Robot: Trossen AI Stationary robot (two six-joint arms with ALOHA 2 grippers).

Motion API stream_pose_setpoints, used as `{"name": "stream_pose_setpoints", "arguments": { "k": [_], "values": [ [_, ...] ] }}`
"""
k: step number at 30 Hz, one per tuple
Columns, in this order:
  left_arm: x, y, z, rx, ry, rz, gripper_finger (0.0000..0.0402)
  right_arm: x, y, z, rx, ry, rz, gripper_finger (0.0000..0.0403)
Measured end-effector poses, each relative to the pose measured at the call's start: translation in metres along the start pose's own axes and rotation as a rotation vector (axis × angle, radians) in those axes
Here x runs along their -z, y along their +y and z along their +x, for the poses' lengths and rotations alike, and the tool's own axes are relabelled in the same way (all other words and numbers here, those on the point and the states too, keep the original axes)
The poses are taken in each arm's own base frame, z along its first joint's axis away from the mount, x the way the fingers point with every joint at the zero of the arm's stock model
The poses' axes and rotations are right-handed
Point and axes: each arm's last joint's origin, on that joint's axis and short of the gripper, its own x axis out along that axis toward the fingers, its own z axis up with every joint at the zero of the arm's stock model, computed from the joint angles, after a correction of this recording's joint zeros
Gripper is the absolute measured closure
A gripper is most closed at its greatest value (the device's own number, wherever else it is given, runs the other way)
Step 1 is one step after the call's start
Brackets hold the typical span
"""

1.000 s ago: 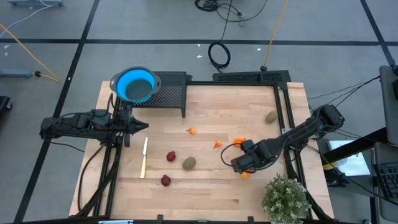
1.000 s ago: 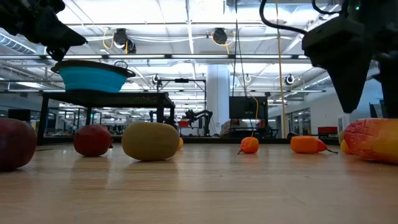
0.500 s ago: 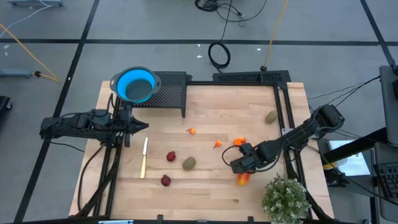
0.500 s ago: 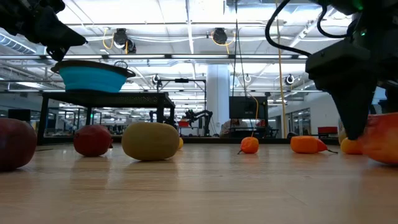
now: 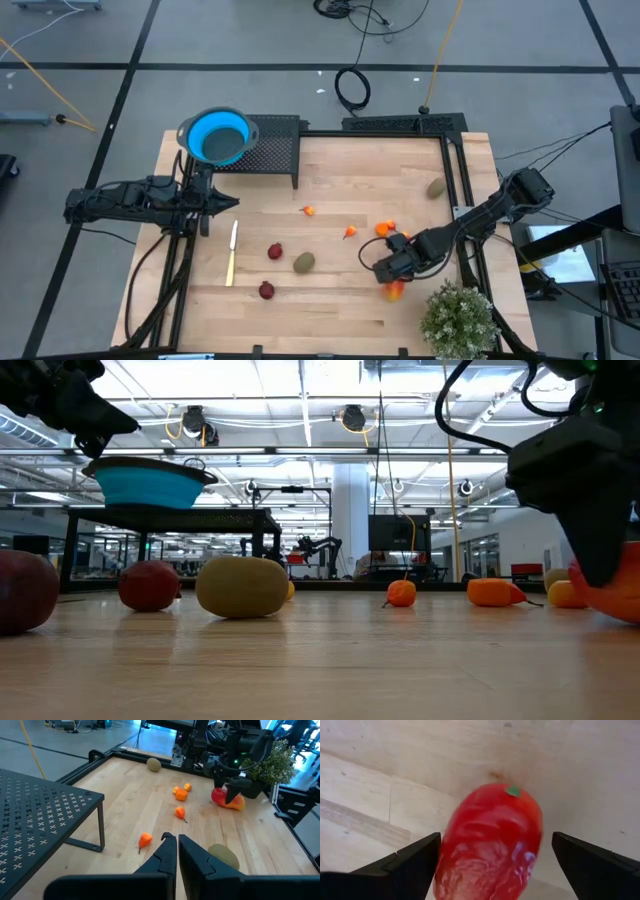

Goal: Pick & Place Fruit
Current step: Put the mango into the blue strainer bowl on the shelf

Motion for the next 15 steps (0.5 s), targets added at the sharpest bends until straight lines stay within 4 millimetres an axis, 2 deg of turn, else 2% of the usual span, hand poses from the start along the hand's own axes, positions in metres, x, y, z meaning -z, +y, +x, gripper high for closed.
{"name": "stream_pose_setpoints", "arguments": {
  "k": [6, 15],
  "values": [
    [0.0000, 0.0000, 0.0000, 0.000, 0.000, 0.000, 0.0399, 0.0007, 0.0001, 0.0000, 0.001, 0.018, -0.005, 0.0055],
    [0.0000, 0.0000, 0.0000, 0.000, 0.000, -0.007, 0.0383, 0.0008, 0.0015, 0.0000, -0.014, 0.020, -0.020, 0.0155]
  ]
}}
